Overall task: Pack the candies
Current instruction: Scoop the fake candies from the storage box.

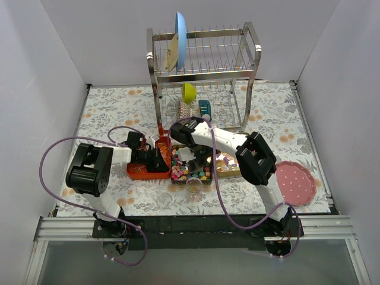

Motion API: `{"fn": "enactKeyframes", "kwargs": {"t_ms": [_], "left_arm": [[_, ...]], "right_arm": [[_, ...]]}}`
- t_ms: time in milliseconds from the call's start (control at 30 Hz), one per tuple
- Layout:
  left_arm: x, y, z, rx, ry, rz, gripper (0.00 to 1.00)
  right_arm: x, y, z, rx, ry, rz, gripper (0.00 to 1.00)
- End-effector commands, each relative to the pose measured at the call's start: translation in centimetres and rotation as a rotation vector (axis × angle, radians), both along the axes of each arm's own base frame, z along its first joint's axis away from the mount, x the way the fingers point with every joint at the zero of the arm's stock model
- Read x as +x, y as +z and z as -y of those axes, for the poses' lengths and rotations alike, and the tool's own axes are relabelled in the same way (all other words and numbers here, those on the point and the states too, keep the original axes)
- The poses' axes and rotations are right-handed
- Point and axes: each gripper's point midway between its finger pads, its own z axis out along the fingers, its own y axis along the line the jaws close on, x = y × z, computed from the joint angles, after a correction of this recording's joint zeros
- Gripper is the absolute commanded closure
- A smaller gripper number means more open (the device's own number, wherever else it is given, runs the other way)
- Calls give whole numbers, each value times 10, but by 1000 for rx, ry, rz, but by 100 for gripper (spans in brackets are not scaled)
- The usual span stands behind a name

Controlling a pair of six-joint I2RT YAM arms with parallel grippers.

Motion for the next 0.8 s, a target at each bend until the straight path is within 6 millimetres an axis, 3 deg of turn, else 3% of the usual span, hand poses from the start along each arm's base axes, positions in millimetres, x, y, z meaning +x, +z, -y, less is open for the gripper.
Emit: {"fn": "enactKeyframes", "kwargs": {"t_ms": [0,167,233,367,600,767], "left_arm": [[7,0,11,-40,-24,-17,100],[13,7,16,-76,-37,-18,100],[14,9,17,-83,-42,-19,100],[16,13,16,-74,-66,-4,100],[24,31,15,-59,-108,80,100],[21,41,12,-45,-145,111,100]], "right_arm": [[-34,-25,-14,87,-68,-176,99],[-65,-37,-37,249,-168,-354,99],[-72,-39,-38,294,-194,-392,99],[-77,-36,-54,459,-202,-445,99],[-66,-22,-58,687,-182,-401,99],[-70,-25,-51,726,-179,-383,99]]}}
